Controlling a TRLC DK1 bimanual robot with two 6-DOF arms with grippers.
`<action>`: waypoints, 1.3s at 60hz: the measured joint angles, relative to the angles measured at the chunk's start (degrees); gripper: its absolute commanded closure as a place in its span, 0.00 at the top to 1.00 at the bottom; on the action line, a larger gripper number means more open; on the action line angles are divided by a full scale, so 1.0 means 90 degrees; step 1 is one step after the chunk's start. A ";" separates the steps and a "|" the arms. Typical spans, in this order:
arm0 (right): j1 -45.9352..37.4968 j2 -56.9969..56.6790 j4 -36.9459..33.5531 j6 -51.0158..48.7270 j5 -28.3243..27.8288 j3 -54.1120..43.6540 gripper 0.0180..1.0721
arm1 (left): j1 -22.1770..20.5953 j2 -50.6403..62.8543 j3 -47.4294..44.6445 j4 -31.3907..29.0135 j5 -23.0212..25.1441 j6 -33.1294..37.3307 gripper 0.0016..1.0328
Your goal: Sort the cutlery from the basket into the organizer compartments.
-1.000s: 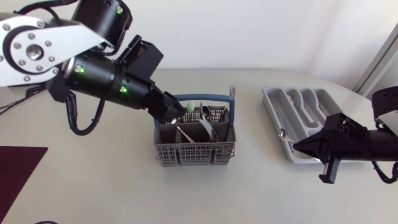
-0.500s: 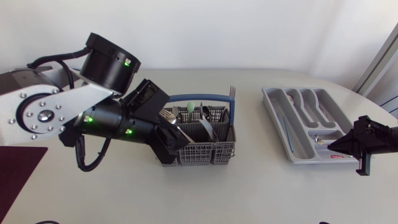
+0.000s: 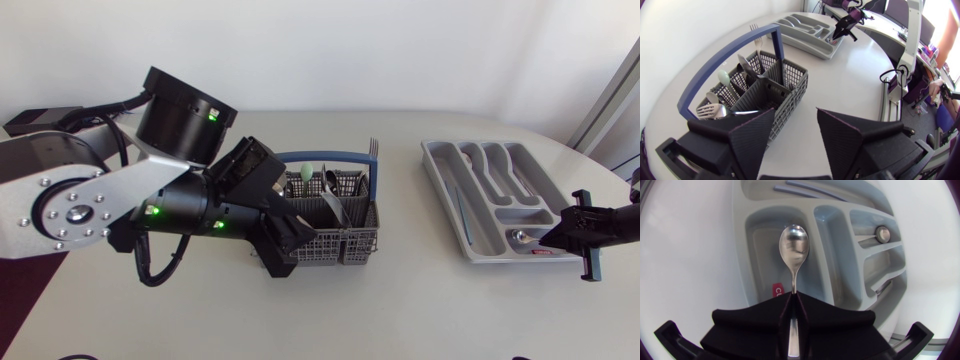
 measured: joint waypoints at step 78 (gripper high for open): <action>0.0721 -0.2977 -0.1241 0.1396 -0.0937 -0.1576 0.68 | -0.0576 0.0809 -0.0044 0.0714 -0.0316 -0.0027 0.57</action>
